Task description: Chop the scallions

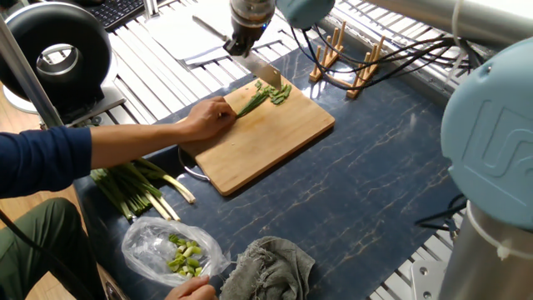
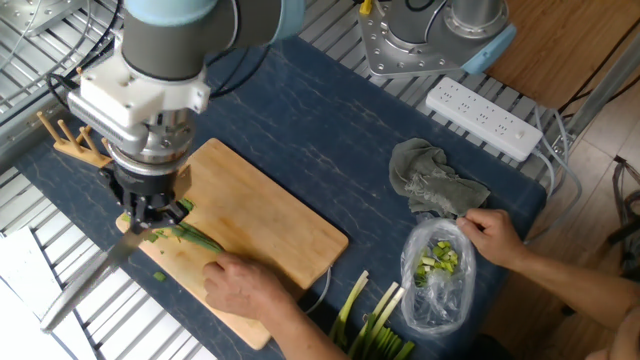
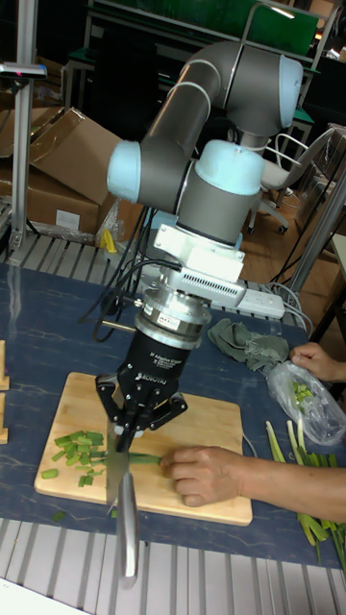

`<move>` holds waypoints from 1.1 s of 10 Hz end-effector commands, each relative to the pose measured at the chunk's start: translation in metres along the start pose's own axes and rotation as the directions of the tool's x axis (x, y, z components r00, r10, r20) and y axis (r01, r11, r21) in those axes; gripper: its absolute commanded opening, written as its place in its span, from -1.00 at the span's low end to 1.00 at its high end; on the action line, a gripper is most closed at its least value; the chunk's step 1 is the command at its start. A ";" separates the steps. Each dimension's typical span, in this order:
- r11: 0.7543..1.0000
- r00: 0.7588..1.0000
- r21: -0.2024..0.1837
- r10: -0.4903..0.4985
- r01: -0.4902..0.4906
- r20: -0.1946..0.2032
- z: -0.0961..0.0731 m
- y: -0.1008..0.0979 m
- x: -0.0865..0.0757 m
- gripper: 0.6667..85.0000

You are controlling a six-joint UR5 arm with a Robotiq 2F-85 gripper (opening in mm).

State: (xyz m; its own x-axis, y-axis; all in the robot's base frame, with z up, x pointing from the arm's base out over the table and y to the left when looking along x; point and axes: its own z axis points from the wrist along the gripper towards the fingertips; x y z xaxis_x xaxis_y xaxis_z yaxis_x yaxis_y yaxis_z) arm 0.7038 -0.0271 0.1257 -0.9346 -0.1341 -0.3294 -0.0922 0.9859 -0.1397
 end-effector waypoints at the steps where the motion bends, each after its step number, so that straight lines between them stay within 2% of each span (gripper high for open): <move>1: 0.995 0.998 -0.081 0.052 -0.055 -0.048 -0.012 0.019 0.012 -0.98; 3: 0.991 0.995 -0.109 0.071 -0.079 -0.077 -0.012 0.025 0.020 -0.98; 5: 0.988 0.995 -0.133 0.063 -0.074 -0.084 -0.007 0.033 0.027 -0.98; 8: 0.989 0.994 -0.144 0.030 -0.045 -0.105 -0.007 0.048 0.042 -0.98; 10: 0.985 0.994 -0.163 0.030 -0.047 -0.108 -0.007 0.051 0.045 -0.98; 11: 0.987 0.995 -0.155 0.013 -0.028 -0.095 -0.004 0.043 0.045 -0.98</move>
State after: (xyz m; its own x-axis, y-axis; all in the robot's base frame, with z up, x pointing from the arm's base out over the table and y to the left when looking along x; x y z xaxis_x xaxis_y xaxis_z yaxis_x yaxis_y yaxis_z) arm 0.6605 0.0103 0.1114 -0.9662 -0.0989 -0.2381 -0.1022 0.9948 0.0013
